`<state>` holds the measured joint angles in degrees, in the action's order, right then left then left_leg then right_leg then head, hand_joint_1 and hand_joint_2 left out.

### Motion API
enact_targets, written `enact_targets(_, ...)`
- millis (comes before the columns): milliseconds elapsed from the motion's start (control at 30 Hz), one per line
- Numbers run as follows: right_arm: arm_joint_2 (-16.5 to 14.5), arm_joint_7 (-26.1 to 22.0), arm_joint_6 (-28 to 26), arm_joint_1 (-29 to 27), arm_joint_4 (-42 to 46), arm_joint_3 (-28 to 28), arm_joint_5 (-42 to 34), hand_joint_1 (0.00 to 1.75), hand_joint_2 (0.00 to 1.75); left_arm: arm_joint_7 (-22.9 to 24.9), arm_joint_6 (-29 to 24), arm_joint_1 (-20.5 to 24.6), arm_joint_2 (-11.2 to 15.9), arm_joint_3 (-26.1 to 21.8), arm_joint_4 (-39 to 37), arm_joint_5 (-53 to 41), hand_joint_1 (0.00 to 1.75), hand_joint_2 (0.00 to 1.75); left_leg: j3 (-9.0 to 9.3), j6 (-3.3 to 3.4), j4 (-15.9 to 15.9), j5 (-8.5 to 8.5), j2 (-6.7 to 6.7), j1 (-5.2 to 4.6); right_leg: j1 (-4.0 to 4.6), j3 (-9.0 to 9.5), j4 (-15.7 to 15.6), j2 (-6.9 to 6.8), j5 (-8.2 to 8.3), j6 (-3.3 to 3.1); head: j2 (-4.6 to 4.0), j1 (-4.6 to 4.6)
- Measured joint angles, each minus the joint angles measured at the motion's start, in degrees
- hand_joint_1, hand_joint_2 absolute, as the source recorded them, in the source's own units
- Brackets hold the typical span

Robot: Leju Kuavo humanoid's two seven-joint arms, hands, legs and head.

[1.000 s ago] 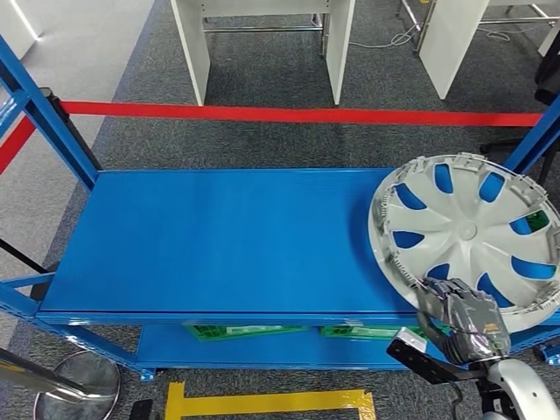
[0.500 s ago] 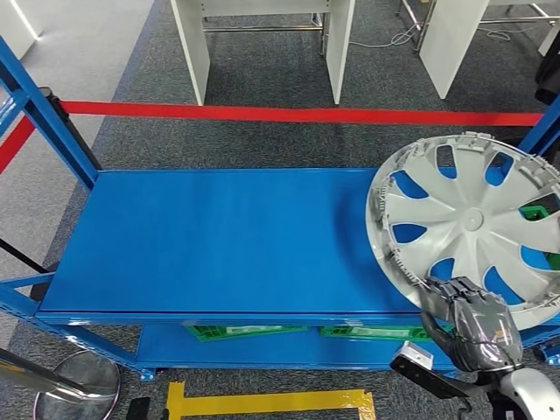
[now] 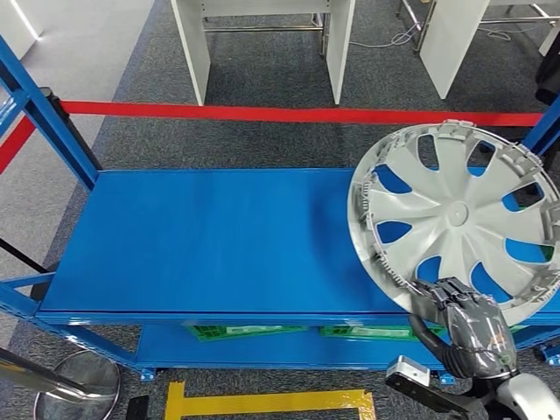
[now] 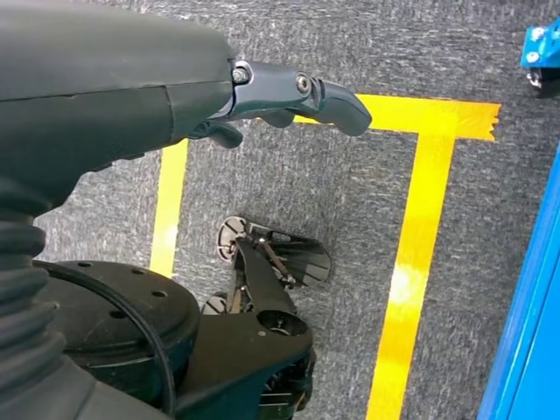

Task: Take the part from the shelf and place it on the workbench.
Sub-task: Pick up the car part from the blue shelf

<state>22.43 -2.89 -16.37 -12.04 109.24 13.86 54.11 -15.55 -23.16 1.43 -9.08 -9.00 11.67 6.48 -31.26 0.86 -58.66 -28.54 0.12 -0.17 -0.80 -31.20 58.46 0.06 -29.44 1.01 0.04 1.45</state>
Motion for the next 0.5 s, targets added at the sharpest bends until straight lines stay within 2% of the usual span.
enact_targets(167,0.0,-0.2,-0.2,0.0,0.0,0.4,-0.6,1.75,1.75,-0.1,-0.3,0.1,-0.4,-1.1,0.0,0.8,0.00,1.75,-0.11,0.22,-0.3,-0.11,-0.01,-0.11,-0.16,-0.03,-0.1,-0.01,0.09,0.17,0.00,0.01)
enact_targets(267,0.0,-0.4,-0.3,0.1,0.1,0.6,-0.9,1.75,1.75,-0.1,0.0,0.2,-0.4,-1.5,0.0,0.8,0.00,1.75,-0.27,0.82,-0.5,-0.03,-0.03,-0.32,-0.40,-0.06,-0.2,0.00,0.46,0.67,0.00,0.07)
enact_targets(333,0.0,-0.7,-0.4,0.1,0.1,0.8,-1.1,1.75,1.75,-0.1,0.3,0.3,-0.4,-1.7,0.0,0.6,0.00,1.75,0.02,1.47,0.7,0.93,0.05,-0.20,-0.40,-0.12,-0.6,0.01,0.53,1.20,0.00,0.05)
enact_targets(400,0.0,-1.0,-0.7,0.1,0.1,0.8,-1.4,1.75,1.75,-0.1,0.6,0.4,-0.4,-1.8,0.0,0.5,0.00,1.75,0.28,2.09,2.3,2.05,0.24,0.12,-0.36,-1.17,1.5,0.02,-1.55,1.51,0.00,-0.05)
enact_targets(500,0.0,-1.4,-1.1,0.1,0.1,0.9,-1.7,1.75,1.75,0.0,1.0,0.5,-0.4,-1.8,0.0,0.3,0.00,1.75,-0.27,2.20,2.5,2.54,0.37,0.31,-0.67,-5.21,11.5,0.01,-6.82,2.16,0.00,-0.18)
